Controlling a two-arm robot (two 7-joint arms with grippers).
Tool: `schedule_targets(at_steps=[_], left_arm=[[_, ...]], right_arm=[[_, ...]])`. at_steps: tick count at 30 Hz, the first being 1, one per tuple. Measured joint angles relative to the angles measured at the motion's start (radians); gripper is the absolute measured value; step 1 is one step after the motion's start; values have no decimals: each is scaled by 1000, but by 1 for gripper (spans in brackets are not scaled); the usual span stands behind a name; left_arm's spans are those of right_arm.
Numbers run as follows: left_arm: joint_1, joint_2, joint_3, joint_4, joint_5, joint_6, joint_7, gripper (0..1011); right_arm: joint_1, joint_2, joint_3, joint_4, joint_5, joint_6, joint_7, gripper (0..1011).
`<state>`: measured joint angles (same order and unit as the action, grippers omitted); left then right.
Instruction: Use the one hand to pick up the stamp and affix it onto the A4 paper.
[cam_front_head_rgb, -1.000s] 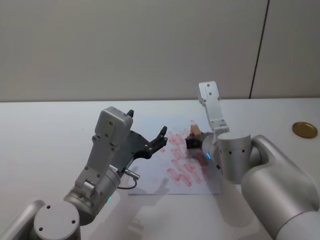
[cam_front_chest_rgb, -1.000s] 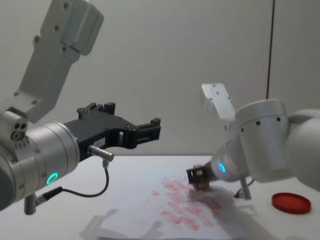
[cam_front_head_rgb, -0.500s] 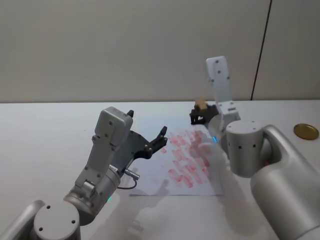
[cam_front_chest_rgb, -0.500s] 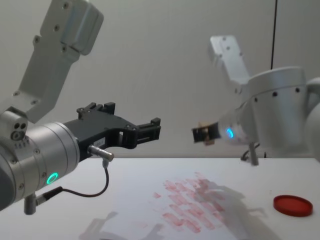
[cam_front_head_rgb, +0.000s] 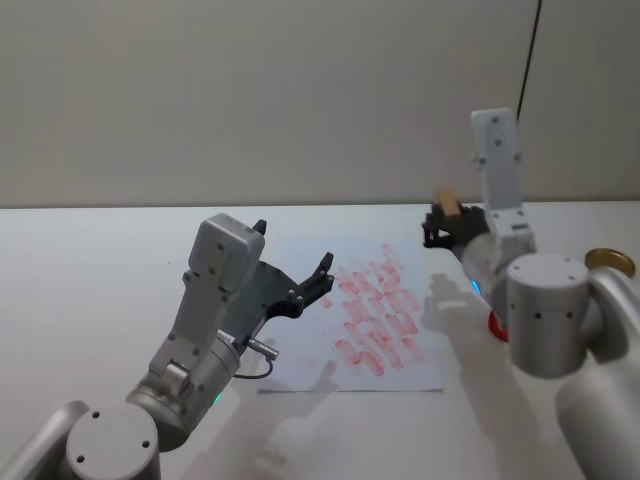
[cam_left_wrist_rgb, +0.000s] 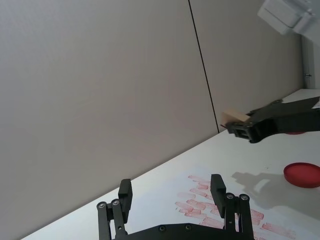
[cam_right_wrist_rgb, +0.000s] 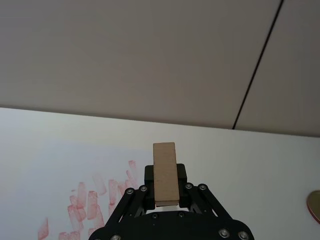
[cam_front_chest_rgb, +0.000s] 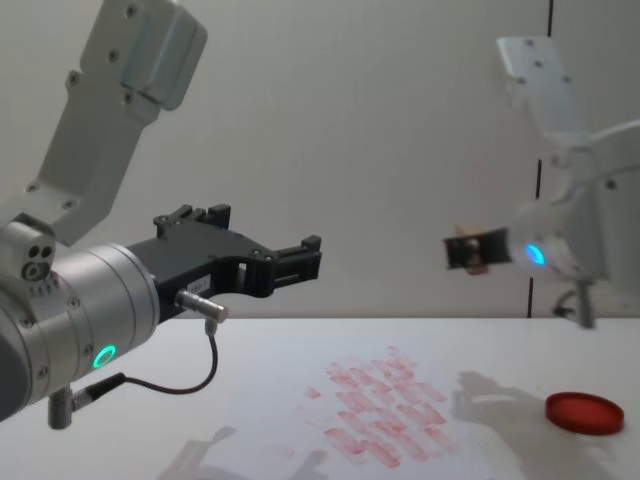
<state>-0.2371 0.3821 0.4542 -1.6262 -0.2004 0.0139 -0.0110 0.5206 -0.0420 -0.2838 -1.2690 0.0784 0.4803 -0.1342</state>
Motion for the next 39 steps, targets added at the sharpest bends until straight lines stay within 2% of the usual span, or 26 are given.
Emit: schedule_targets(at_steps=[8,18,28,39], left_arm=[[0,0,0,0,0,0,0,993],[0,0,0,0,0,0,0,993],[0,0,0,0,0,0,0,993],[0,0,0,0,0,0,0,993]], right_arm=[[-90,49,34,-92,50,44,-17,227],[-162,91,71,-133,101,68,-21,227],[-186,109,89,-131,129,65,15,227],[-195,112,93,-123,139,53,48,227]])
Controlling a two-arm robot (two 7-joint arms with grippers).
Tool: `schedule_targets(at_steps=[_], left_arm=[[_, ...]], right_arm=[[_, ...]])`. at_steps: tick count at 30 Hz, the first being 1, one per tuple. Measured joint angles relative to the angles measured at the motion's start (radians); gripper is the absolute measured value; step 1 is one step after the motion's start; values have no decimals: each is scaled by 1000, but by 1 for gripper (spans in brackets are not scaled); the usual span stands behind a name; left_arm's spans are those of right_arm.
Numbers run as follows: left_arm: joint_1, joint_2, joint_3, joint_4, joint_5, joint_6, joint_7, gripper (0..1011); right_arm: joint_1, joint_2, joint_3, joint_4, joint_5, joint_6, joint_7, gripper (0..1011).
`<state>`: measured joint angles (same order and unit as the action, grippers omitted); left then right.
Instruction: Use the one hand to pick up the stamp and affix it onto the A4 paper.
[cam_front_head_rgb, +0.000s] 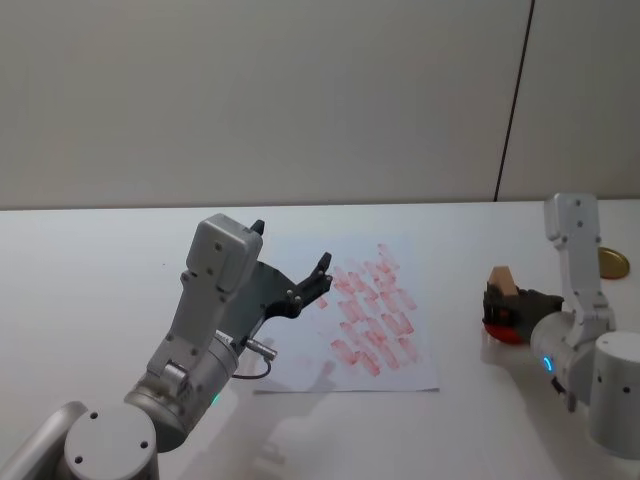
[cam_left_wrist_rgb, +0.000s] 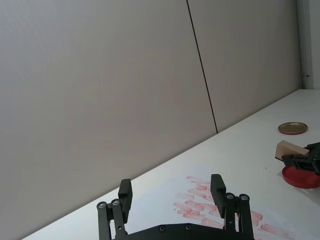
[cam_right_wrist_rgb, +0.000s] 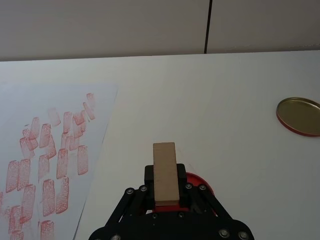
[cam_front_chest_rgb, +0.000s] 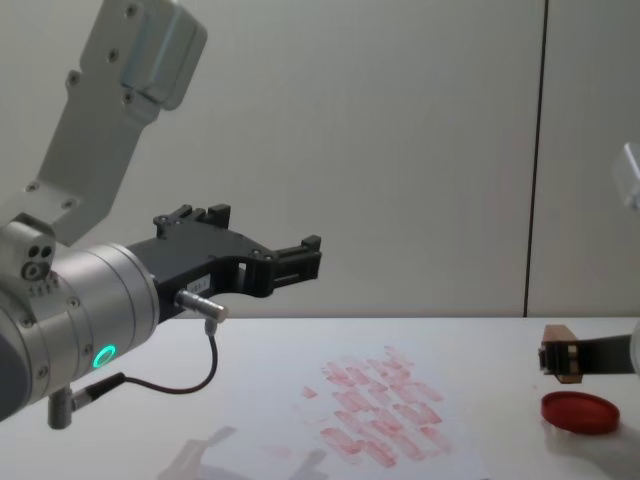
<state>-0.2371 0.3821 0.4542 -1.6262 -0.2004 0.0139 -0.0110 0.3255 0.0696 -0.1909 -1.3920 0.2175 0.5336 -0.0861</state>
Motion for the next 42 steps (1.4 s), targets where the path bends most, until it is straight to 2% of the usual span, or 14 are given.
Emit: schedule_targets(at_steps=[12,19,23,26,27,28,30,31,38,42], left_arm=[[0,0,0,0,0,0,0,993],[0,0,0,0,0,0,0,993],[0,0,0,0,0,0,0,993],[0,0,0,0,0,0,0,993],[0,0,0,0,0,0,0,993],[0,0,0,0,0,0,0,993],[0,0,0,0,0,0,0,993],[0,0,0,0,0,0,0,993],[0,0,0,0,0,0,0,993],[0,0,0,0,0,0,0,993]], right_arm=[[-9,1,9,7,6,4,-15,229],[-13,1,13,8,7,7,-26,393],[-15,1,14,7,6,7,-28,559],[-18,1,14,1,-1,3,-28,636],[-19,1,14,-1,-4,0,-28,698],[-21,1,14,-6,-9,-5,-28,698],[-25,1,12,-15,-19,-16,-28,784],[-27,1,12,-19,-24,-22,-28,784],[-46,7,7,-55,-59,-71,-24,989],[-61,13,6,-79,-78,-106,-19,1001]])
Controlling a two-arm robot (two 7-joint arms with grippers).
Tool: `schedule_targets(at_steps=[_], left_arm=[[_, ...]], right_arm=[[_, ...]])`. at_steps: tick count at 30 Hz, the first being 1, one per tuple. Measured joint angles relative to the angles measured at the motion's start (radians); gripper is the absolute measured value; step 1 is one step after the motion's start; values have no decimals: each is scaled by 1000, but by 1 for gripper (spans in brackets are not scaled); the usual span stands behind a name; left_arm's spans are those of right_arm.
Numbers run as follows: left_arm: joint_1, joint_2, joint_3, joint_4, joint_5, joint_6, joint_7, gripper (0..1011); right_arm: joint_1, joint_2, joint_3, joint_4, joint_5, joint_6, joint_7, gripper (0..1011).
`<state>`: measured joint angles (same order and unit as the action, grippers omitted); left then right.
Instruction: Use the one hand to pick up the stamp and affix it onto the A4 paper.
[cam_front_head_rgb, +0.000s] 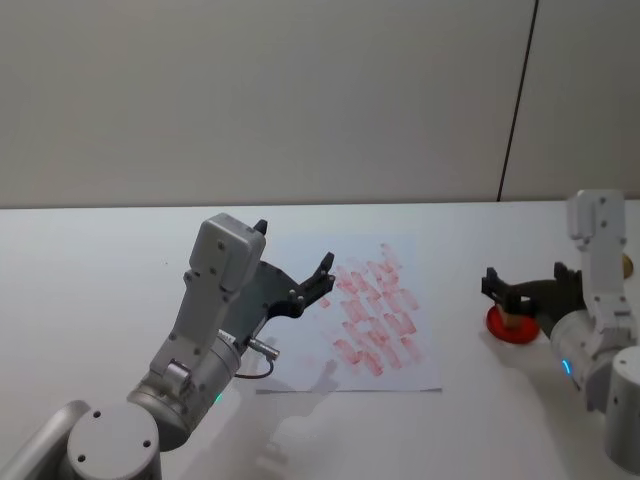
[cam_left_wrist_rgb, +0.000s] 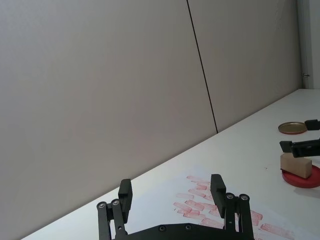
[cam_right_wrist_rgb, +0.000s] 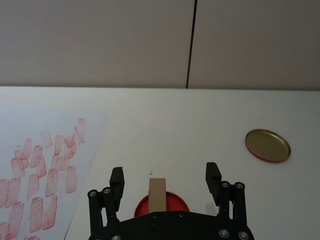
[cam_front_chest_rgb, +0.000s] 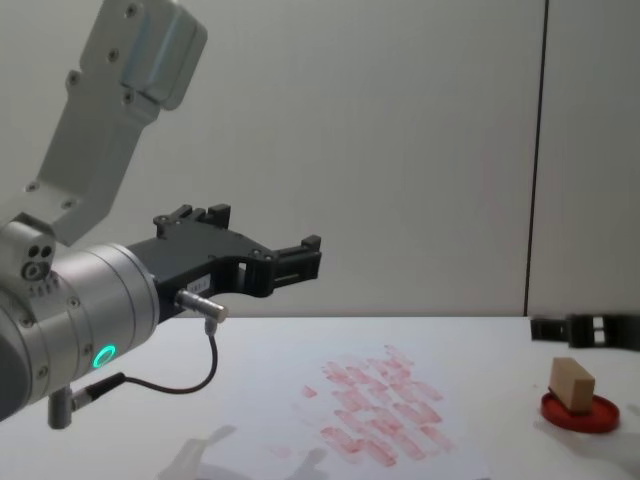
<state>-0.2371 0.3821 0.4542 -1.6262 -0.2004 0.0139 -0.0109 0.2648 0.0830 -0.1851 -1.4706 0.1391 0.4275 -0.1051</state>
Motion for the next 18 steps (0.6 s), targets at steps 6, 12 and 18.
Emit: schedule_targets(at_steps=[6,12,18], left_arm=[[0,0,0,0,0,0,0,993],[0,0,0,0,0,0,0,993],[0,0,0,0,0,0,0,993]], right_arm=[[-29,15,0,-39,-36,-74,11,1001],[-61,34,3,-75,-66,-156,24,1001],[-93,55,9,-108,-97,-250,36,1001]])
